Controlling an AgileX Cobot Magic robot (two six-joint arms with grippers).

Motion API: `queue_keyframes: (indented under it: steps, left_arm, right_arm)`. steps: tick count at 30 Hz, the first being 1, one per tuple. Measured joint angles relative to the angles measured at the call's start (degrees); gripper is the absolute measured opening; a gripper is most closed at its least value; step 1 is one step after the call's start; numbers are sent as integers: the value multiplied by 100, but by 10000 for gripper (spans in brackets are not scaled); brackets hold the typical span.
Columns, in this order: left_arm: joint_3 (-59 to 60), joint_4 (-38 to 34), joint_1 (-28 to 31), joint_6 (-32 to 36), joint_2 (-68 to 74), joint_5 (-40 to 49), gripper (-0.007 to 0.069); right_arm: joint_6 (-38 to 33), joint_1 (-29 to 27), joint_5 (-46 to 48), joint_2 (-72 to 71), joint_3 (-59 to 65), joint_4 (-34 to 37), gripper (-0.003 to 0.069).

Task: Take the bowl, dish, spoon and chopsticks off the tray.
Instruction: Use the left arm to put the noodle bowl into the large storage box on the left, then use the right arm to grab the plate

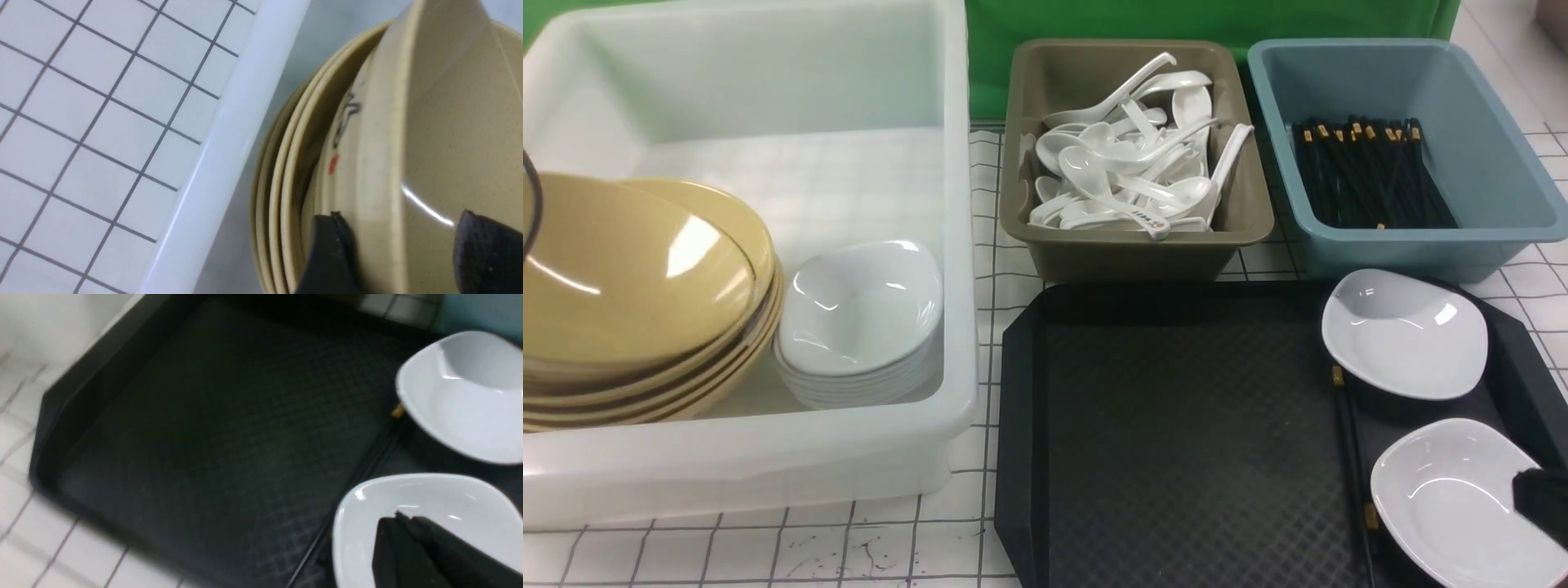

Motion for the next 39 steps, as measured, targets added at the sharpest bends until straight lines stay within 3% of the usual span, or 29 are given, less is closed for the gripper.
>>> queue_keyframes:
  steps: [2,5,7,8,9,11,13,17,21,25,28,34,37,39]
  left_arm:
    - [-232,56,0,-57,-187,161,505]
    - [-511,140,0,-62,-499,257,559]
    - [-648,147,0,-64,-789,257,565]
    - [-648,147,0,-64,-789,257,565]
    - [-663,90,-45,-64,-1003,257,544]
    - [-638,-38,-311,-64,-1138,265,482]
    - [-595,-170,-610,-56,-1187,254,443]
    - [-406,-334,-2327,282,-1263,65,267]
    - [-334,394,-3849,319,-1443,133,171]
    - [-282,1604,-5007,-299,-1963,426,127]
    - [-116,2406,-5394,-885,-2520,676,122]
    - [629,3685,-5495,-1818,-3728,1017,122]
    - [1298,4581,-5495,-2582,-4714,1009,122]
    - [1782,5088,-5495,-3205,-5280,899,122]
  right_arm:
    - [697,0,139,290,-229,-527,173]
    - [1053,0,671,845,-697,-950,282]
    - [1267,0,1156,1429,-1129,-1269,370]
    - [1283,0,1193,1482,-1165,-1299,377]
    - [1422,0,1442,1983,-1466,-1576,429]
    - [1595,0,1544,2588,-1744,-2008,468]
    - [1730,0,1561,2903,-1852,-2292,482]
    - [2222,0,1560,3932,-2039,-3096,497]
    - [2385,0,1397,4809,-2194,-3367,498]
    - [2416,0,1257,5572,-2375,-3404,498]
    - [2416,0,1223,5964,-2431,-3468,498]
    - [2420,0,1203,6042,-2487,-3474,493]
    - [2402,0,1269,6042,-2488,-3189,473]
    - [2158,0,1309,6058,-2488,-2579,465]
